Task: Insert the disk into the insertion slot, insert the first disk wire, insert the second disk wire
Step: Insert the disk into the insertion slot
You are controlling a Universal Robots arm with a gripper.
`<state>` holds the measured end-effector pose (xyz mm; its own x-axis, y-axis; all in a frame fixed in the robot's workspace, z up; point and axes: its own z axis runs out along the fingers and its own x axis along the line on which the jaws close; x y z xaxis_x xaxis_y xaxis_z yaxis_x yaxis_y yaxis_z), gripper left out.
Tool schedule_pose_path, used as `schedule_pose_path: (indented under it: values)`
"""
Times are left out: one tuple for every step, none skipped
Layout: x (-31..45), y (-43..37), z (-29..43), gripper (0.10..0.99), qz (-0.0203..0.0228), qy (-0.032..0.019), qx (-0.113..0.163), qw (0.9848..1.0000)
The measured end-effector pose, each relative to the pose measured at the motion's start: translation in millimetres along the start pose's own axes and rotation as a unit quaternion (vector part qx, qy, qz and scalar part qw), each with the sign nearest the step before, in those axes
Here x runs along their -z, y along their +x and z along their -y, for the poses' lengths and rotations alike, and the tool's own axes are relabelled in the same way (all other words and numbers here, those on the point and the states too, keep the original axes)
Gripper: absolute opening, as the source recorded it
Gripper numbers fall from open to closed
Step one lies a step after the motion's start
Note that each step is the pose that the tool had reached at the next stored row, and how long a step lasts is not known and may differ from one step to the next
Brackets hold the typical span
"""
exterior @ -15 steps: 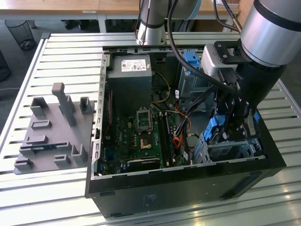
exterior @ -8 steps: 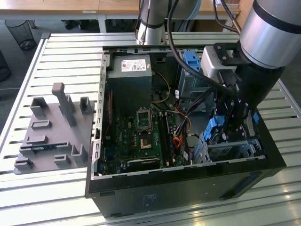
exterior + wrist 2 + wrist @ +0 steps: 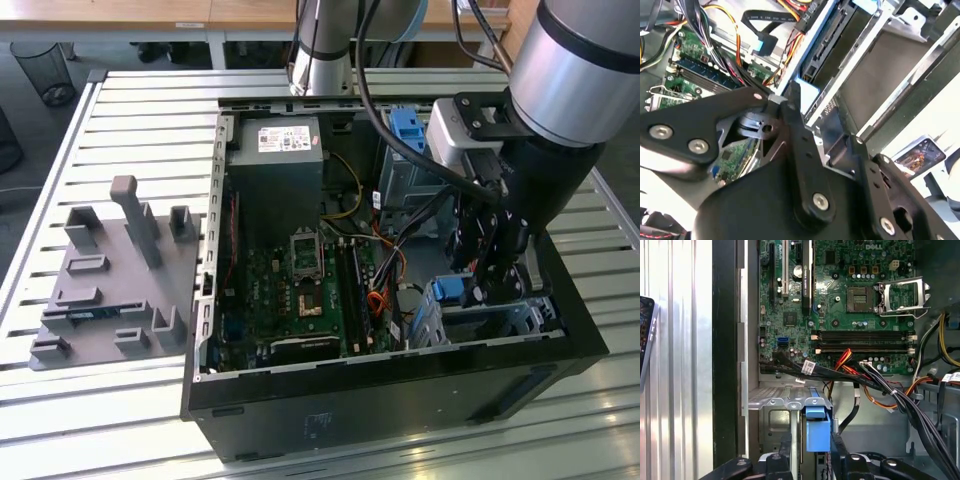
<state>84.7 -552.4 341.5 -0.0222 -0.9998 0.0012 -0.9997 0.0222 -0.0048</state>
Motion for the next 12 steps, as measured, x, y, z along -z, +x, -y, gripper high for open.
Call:
schedule_pose_path:
  values:
    - [-0.1,0.0,0.0,0.439,0.0,0.0,0.0,1.0]
    - [0.0,0.0,0.0,0.424,-0.0001,0.0,0.0,1.0]
    - [-0.1,0.0,0.0,0.361,0.0,0.0,0.0,1.0]
    - [-0.3,-0.1,0.0,0.302,-0.0007,0.0,0.0,1.0]
    - [-0.1,-0.1,0.0,0.184,-0.001,0.0,0.0,1.0]
    - [-0.1,-0.1,0.0,0.184,-0.0011,0.0,0.0,1.0]
    - [-0.2,-0.1,0.0,0.125,-0.0011,0.0,0.0,1.0]
    - [-0.3,-0.2,0.1,0.125,-0.0011,0.0,0.0,1.0]
    - [-0.6,-0.3,0.3,0.106,-0.0011,0.0,0.0,1.0]
    - [-0.8,-0.3,0.4,0.106,-0.0011,-0.0001,0.0,1.0]
    - [-1.1,-0.4,0.5,0.106,-0.0011,-0.0001,0.0,1.0]
    - [-1.3,-0.4,0.6,0.106,-0.001,-0.0001,0.0,1.0]
